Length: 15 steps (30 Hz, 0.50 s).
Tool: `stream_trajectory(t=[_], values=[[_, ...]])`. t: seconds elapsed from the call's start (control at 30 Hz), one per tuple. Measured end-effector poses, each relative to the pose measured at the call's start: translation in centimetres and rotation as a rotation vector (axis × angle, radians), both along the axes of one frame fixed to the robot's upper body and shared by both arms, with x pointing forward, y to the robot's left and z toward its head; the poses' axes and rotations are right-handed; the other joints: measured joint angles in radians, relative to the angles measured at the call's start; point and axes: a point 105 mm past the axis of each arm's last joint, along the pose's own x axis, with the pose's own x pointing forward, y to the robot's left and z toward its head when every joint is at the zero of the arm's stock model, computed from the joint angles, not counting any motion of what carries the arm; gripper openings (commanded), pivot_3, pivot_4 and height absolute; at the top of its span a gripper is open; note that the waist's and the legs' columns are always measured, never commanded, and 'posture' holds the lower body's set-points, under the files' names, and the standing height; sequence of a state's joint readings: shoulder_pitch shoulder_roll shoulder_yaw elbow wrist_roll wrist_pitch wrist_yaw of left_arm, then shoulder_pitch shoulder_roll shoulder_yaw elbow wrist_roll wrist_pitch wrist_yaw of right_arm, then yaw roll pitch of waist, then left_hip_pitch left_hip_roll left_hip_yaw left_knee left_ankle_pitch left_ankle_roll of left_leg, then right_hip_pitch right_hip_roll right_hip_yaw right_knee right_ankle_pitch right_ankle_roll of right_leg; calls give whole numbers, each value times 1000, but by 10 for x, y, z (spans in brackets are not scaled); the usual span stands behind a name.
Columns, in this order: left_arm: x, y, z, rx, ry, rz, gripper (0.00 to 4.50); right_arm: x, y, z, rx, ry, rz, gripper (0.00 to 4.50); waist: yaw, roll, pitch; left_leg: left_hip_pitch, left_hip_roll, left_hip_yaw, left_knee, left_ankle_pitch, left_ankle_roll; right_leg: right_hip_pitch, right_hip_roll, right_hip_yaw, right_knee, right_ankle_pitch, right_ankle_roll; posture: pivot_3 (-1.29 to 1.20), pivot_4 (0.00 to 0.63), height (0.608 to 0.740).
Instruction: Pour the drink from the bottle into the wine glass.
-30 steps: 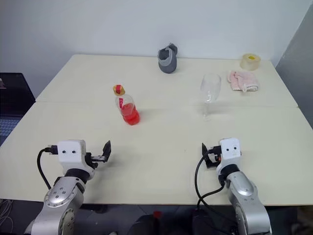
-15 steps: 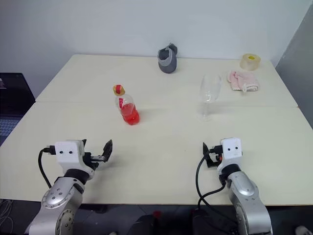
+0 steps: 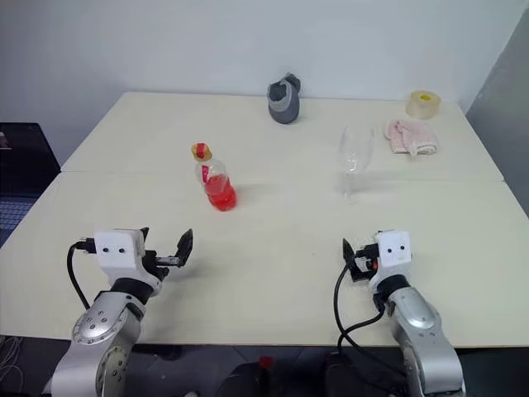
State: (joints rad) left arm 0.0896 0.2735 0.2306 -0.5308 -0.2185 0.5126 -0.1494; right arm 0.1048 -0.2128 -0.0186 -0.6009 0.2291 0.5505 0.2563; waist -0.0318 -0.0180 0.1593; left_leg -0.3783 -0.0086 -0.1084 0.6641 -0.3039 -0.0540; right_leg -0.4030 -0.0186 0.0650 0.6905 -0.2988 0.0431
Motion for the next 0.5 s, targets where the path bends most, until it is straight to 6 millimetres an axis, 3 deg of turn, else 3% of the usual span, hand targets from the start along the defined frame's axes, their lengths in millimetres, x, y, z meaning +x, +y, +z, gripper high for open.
stream_trajectory(t=[0.17,0.3,0.5], values=[[14,-10,-2,10,-8,-71,4467,-24,28,19,56,-28,366,4500,0,0,0,0,-1,0,1,0,0,1,0,0,-1,0,0,0,150,740],[28,-6,-7,30,-17,-58,4467,-45,34,18,18,-9,610,4500,2,0,1,12,0,-1,-3,-1,1,17,0,-5,-9,0,0,0,150,740],[51,-12,-8,51,-51,-94,4467,-29,32,24,2,-61,638,4500,2,0,1,15,0,-1,-2,-1,2,20,0,-5,-10,0,0,0,150,740]])
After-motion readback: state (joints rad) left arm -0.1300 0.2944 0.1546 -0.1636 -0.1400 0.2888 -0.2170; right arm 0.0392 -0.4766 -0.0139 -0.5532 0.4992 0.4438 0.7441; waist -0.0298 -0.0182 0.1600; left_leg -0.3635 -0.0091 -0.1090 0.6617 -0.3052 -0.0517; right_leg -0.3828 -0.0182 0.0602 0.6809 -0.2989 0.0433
